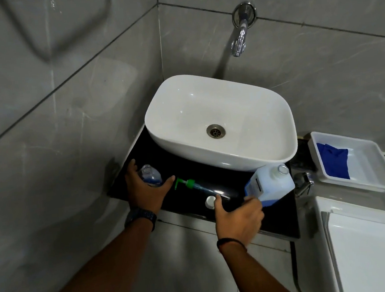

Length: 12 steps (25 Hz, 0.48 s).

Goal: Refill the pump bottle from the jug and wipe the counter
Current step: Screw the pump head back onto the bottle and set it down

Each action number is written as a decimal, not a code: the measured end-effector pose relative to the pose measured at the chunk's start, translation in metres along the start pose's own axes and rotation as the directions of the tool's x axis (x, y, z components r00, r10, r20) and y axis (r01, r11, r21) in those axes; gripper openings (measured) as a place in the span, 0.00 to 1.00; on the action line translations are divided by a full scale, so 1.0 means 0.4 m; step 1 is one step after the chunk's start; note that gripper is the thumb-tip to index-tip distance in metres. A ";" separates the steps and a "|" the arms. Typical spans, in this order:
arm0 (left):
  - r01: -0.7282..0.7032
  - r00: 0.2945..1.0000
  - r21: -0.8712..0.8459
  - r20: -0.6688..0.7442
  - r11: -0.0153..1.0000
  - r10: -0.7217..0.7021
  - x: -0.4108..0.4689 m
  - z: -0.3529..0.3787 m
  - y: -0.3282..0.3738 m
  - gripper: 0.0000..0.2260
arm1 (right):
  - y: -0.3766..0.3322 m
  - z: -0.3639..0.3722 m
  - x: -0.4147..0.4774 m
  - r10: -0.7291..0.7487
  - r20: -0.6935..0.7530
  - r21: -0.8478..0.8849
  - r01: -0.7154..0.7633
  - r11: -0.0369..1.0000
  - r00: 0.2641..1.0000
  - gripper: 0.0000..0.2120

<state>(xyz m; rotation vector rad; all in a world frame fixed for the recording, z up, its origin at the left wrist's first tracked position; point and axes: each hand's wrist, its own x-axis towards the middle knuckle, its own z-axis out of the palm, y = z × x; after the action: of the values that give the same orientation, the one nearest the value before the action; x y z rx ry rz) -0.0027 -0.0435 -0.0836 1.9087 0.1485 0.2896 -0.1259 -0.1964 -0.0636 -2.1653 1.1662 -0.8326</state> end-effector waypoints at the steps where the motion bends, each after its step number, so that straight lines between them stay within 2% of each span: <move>1: -0.012 1.000 0.006 0.022 1.000 0.011 -0.008 -0.003 -0.007 0.49 | -0.015 0.011 0.005 -0.059 0.057 0.036 0.057 0.998 0.997 0.27; 4: -0.005 0.997 0.026 0.072 1.000 0.003 -0.025 -0.010 -0.027 0.48 | -0.049 0.056 0.043 -0.256 0.307 0.094 0.239 0.967 0.917 0.22; 7: 0.008 0.997 0.003 0.079 1.000 -0.008 -0.029 -0.015 -0.044 0.44 | -0.070 0.111 0.087 -0.401 0.545 -0.008 0.483 0.876 0.736 0.24; 9: 0.006 0.997 -0.002 0.075 1.000 -0.005 -0.025 -0.021 -0.048 0.41 | -0.085 0.146 0.101 -0.424 0.674 -0.066 0.621 0.781 0.605 0.27; 12: 0.005 0.998 -0.015 0.062 1.000 -0.004 -0.019 -0.024 -0.046 0.38 | -0.105 0.189 0.101 -0.404 0.774 -0.113 0.735 0.668 0.487 0.22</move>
<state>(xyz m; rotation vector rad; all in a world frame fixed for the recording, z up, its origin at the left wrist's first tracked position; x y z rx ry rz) -0.0121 -0.0302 -0.0986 1.8997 0.1086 0.2276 -0.0310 -0.1985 -0.0737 -2.9284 0.1583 0.1372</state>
